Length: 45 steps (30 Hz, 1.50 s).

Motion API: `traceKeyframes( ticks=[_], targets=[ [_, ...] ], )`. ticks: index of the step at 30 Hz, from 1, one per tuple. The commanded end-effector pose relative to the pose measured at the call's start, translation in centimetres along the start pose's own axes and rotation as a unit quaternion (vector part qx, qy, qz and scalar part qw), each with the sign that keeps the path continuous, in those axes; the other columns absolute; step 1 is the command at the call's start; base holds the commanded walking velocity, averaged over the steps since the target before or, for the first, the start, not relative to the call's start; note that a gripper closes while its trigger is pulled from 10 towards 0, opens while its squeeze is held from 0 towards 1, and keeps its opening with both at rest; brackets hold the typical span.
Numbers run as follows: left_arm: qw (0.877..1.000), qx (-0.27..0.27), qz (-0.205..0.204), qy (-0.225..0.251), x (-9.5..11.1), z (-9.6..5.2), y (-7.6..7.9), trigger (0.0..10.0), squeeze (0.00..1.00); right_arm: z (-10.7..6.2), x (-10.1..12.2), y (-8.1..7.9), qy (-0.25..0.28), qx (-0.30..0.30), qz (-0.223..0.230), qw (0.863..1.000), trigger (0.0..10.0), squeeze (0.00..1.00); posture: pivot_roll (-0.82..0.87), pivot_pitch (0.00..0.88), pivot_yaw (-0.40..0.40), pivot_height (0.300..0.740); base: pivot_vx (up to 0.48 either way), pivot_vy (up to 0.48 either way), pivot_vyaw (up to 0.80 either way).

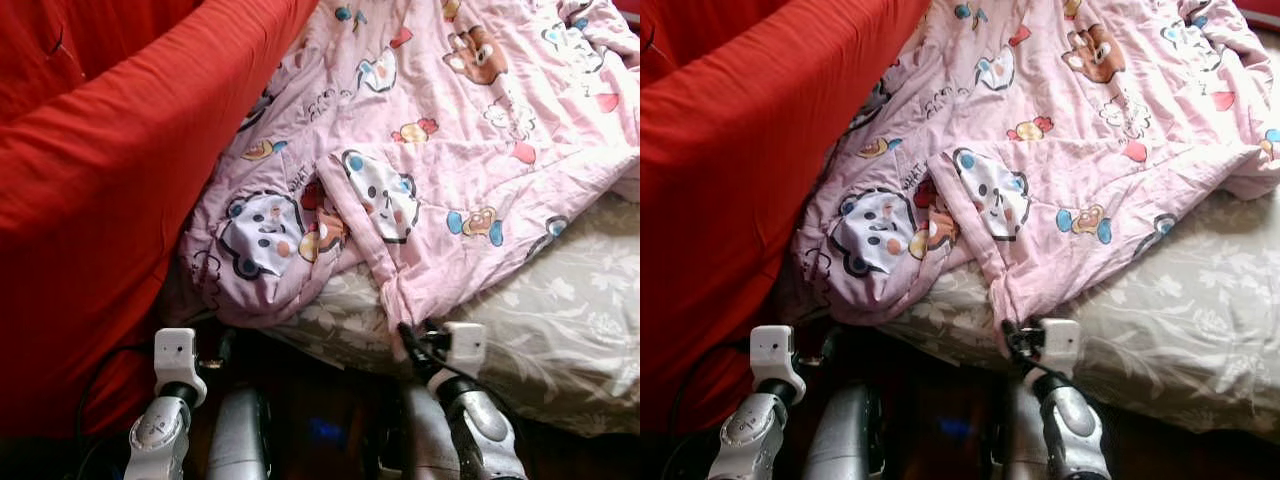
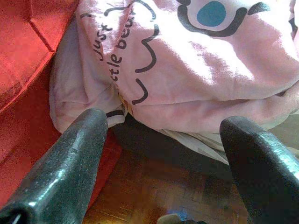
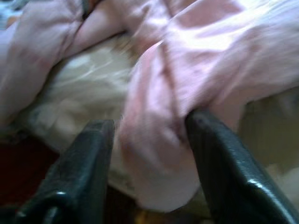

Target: Clean up the room

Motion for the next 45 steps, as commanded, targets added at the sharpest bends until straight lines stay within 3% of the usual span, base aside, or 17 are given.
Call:
traceKeyframes(
  ticks=[1, 13, 22, 23, 24, 25, 35, 44, 45],
  targets=[
    [1.0, 0.012, 0.0, -0.014, -1.0, -0.8, -0.8, 10.0, 0.0, -0.6, -0.9, 0.1, -0.017, 0.0, 0.001, 1.0, 10.0, 1.0, 0.07, 0.263, -0.004, 0.61, 0.0, 0.0, 0.0],
    [1.0, 0.011, 0.001, -0.02, -1.3, -1.1, -0.8, 10.0, 0.0, -0.8, -1.4, 0.8, -0.033, -0.022, 0.011, 0.999, 10.0, 1.0, 0.07, 0.276, -0.003, 0.61, 0.0, 0.0, 0.0],
    [1.0, 0.012, 0.001, -0.02, -1.5, -1.3, -0.8, 10.0, 0.0, -0.4, -1.4, 0.4, -0.048, -0.02, -0.009, 0.999, 10.0, 1.0, 0.07, 0.276, -0.008, 0.61, 0.0, 0.0, 0.0],
    [1.0, 0.012, 0.001, -0.021, -1.5, -1.3, -0.8, 10.0, 0.0, -0.5, -1.8, 0.6, -0.06, -0.03, -0.01, 0.998, 10.0, 0.52, 0.07, 0.275, -0.008, 0.61, 0.0, 0.0, 0.0],
    [1.0, 0.011, 0.001, -0.021, -1.5, -1.3, -0.7, 10.0, 0.0, -0.5, -1.9, 0.8, -0.063, -0.035, -0.007, 0.997, 10.0, 0.52, 0.07, 0.274, -0.008, 0.61, 0.0, 0.0, 0.0],
    [1.0, 0.01, 0.0, -0.021, -1.5, -1.3, -0.6, 10.0, 0.0, -0.5, -2.1, 1.0, -0.071, -0.042, -0.001, 0.997, 10.0, 0.0, 0.07, 0.274, -0.009, 0.61, 0.0, 0.0, 0.0],
    [1.0, 0.005, 0.001, -0.022, -1.9, -1.7, -0.3, 10.0, 0.0, 0.2, -2.6, 1.1, -0.116, -0.038, -0.027, 0.992, 10.0, 0.0, 0.08, 0.283, -0.007, 0.61, 0.0, 0.0, 0.0],
    [1.0, 0.008, 0.0, -0.022, -2.2, -2.4, -0.3, 10.0, 0.0, 0.6, -3.0, 1.4, -0.146, -0.072, -0.044, 0.986, 10.0, 0.0, 0.09, 0.3, -0.019, 0.61, 0.0, 0.0, 0.0],
    [1.0, 0.009, -0.001, -0.021, -2.2, -2.5, -0.3, 10.0, 0.0, 0.5, -3.1, 1.6, -0.152, -0.08, -0.046, 0.984, 8.6, 0.0, 0.1, 0.304, -0.021, 0.61, 0.0, 0.0, 0.0]
  ],
)
Point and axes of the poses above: a point about 5 cm out from each wrist's last joint towards the gripper, its own z axis pointing out of the wrist towards the gripper, its own x axis along the axis of the wrist's last joint, y = z × x, the point moved 3 cm from there along z, pointing out of the wrist towards the gripper, and after that the axes turned 7 degrees about -z, right-handed, at the moved point
